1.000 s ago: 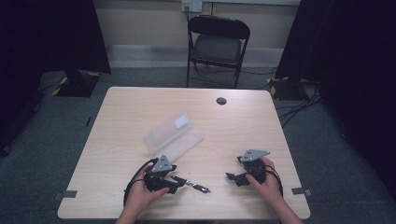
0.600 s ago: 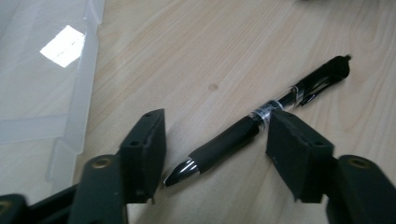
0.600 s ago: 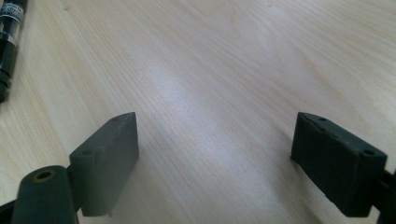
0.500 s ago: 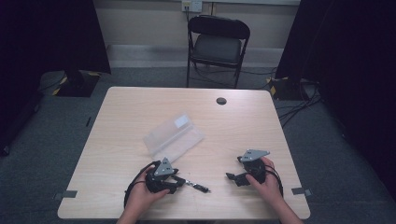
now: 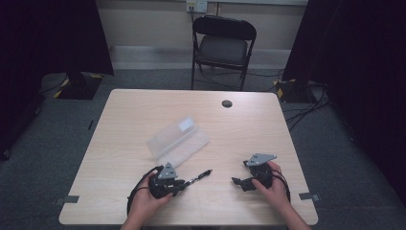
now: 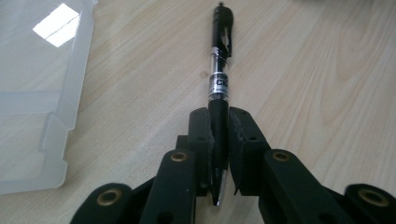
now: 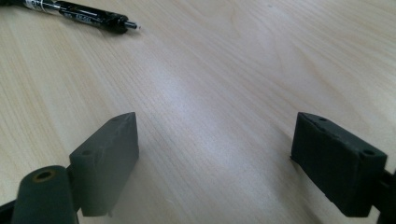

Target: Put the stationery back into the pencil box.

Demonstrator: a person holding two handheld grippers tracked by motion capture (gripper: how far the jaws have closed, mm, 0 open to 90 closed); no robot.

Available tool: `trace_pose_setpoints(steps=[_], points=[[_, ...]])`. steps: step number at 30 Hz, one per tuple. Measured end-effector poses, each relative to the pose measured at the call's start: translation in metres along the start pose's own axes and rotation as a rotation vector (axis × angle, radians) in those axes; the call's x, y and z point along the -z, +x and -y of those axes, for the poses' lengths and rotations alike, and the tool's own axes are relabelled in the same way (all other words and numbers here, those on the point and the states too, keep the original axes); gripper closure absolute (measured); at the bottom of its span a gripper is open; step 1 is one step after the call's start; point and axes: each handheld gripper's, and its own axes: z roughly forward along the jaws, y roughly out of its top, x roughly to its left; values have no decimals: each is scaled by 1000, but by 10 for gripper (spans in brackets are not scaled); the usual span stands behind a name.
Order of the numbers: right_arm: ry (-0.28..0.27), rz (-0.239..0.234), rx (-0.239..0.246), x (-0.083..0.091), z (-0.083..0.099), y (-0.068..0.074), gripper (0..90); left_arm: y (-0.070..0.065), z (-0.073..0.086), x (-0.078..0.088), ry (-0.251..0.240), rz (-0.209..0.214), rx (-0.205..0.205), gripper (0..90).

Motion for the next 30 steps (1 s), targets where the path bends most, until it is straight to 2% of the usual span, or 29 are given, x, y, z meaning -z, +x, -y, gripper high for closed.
trace_pose_setpoints(steps=[4,6,8,11,13,18,19,24,28,30], points=[[0,0,0,0,0,0,144,-1,1,-1,-15,-18,3,805],[0,0,0,0,0,0,143,0,1,-1,-17,-13,-1,804],[0,0,0,0,0,0,143,0,2,-1,-21,-14,-17,799],[0,0,0,0,0,0,144,0,2,-3,-39,-6,-16,763],[0,0,0,0,0,0,144,-1,1,-3,-26,-5,-26,740],[0,-1,-1,0,0,0,144,-3,0,-4,-20,-12,-49,755],[0,0,0,0,0,0,143,-3,0,-4,-17,-9,-48,792],[0,0,0,0,0,0,144,-7,-2,-5,-10,-34,-63,805],[0,0,0,0,0,0,143,-8,-3,-5,-16,-42,-54,806],[0,0,1,0,0,0,143,-7,-5,-3,-34,-38,-41,807]])
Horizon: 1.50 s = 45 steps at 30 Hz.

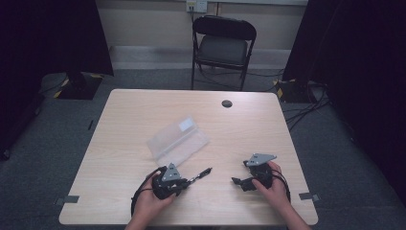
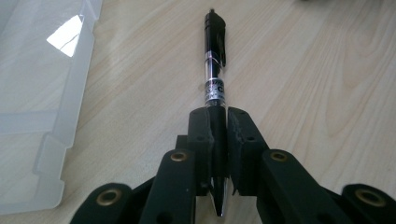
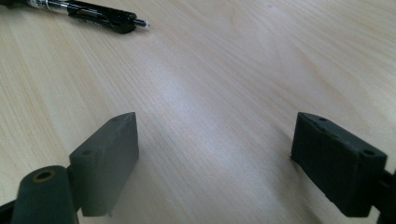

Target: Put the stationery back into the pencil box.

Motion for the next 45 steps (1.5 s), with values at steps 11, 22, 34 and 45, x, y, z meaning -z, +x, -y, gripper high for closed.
trace_pose_setpoints(steps=[11,22,34,45], points=[[0,-1,1,0,0,0,143,7,-5,13,-37,4,46,806],[0,-1,2,0,0,0,143,16,-10,24,-62,-10,84,806],[0,-1,2,0,0,0,143,26,-18,34,-71,-36,101,806],[0,-1,2,0,0,0,143,36,-29,35,-70,-50,132,806]])
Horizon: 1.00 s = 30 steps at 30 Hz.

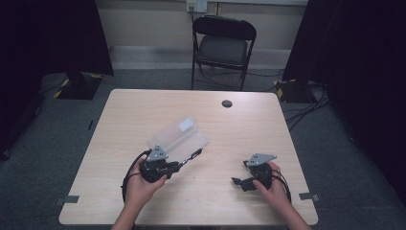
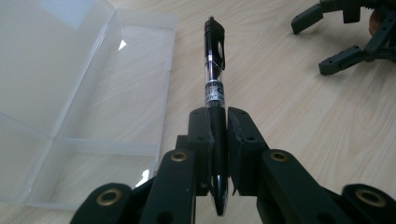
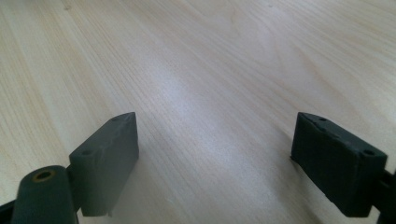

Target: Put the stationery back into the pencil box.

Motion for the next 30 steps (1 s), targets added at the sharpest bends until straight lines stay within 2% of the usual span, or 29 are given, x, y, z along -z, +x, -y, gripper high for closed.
trace_pose_setpoints(steps=[1,8,14,20,21,30], points=[[0,0,0,0,0,0,143,1,-2,0,8,-14,-15,806],[0,0,0,0,0,0,143,3,-11,-5,0,-6,-2,807],[0,0,0,0,0,0,143,5,-18,-8,2,-17,0,807],[0,0,0,0,0,0,143,8,-24,-12,14,-25,-19,806],[0,0,0,0,0,0,143,8,-24,-13,5,-15,-11,807],[0,0,0,0,0,0,143,14,-30,-18,9,-30,1,806]])
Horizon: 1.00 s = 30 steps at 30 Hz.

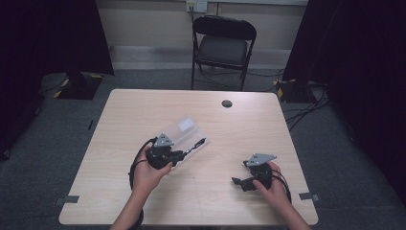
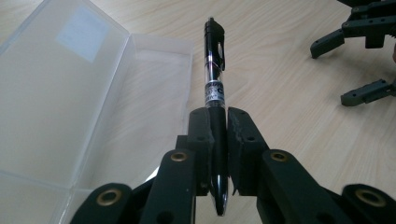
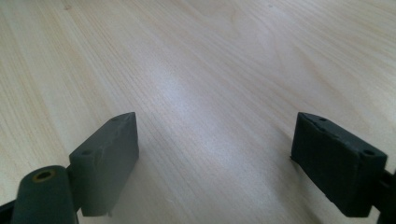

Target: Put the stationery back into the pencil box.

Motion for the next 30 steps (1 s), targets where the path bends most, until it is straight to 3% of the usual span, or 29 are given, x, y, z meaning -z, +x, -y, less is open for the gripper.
trace_pose_setpoints(steps=[2,12,13,14,16,17,18,19,20,23,25,28,30], points=[[0,0,0,0,0,0,143,1,0,-2,-12,7,7,807],[0,0,0,0,0,0,143,7,0,-10,-2,-36,24,806],[0,0,0,0,0,0,143,9,0,-11,0,-33,11,807],[0,0,0,0,0,0,143,9,1,-12,-9,-34,33,806],[0,0,0,0,0,0,143,11,1,-14,-8,-41,34,807],[0,0,0,0,0,0,143,13,1,-13,12,-50,15,807],[0,0,0,0,0,0,143,13,2,-15,-3,-48,37,806],[0,0,0,0,0,0,143,15,2,-15,-3,-54,22,807],[0,0,0,0,0,0,143,15,3,-16,-6,-56,38,806],[0,0,0,0,0,0,143,17,3,-16,3,-73,35,806],[0,0,0,0,0,0,143,20,3,-16,18,-72,8,806],[0,0,0,0,0,0,143,20,3,-18,-5,-80,39,806],[0,0,0,0,0,0,143,22,2,-18,10,-85,30,806]])
